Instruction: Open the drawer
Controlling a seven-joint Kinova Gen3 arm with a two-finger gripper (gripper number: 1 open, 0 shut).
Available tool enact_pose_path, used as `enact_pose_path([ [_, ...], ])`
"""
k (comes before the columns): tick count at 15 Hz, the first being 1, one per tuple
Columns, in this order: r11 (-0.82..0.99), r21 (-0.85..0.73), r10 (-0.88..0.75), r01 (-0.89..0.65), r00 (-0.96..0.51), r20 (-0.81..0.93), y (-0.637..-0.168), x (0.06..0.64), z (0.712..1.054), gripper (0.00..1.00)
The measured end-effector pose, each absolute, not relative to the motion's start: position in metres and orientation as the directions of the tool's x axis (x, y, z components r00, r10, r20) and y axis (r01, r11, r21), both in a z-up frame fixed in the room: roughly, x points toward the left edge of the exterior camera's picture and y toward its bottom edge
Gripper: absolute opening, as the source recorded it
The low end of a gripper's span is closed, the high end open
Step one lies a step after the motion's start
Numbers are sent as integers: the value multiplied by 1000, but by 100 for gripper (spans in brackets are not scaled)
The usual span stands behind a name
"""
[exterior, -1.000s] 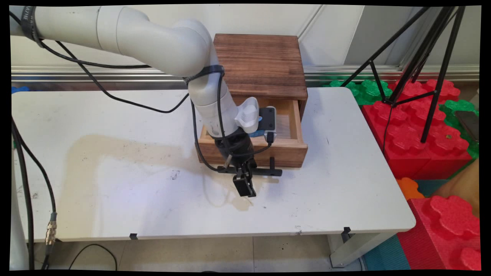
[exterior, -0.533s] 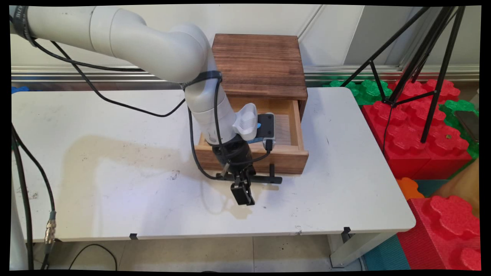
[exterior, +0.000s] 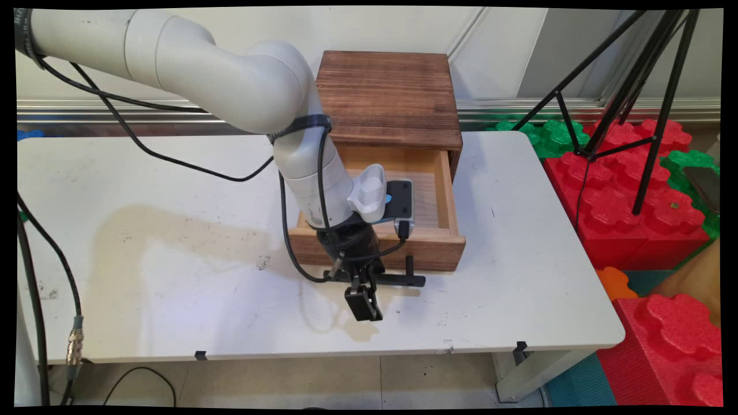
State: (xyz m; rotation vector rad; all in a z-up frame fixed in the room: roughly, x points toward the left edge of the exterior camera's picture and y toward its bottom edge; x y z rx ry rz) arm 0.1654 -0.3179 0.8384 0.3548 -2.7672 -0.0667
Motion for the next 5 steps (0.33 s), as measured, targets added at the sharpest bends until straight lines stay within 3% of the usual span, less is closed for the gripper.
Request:
enact_pose_path([
  [5,968,87,-250,-234,-907,338,-311,164,840,100],
])
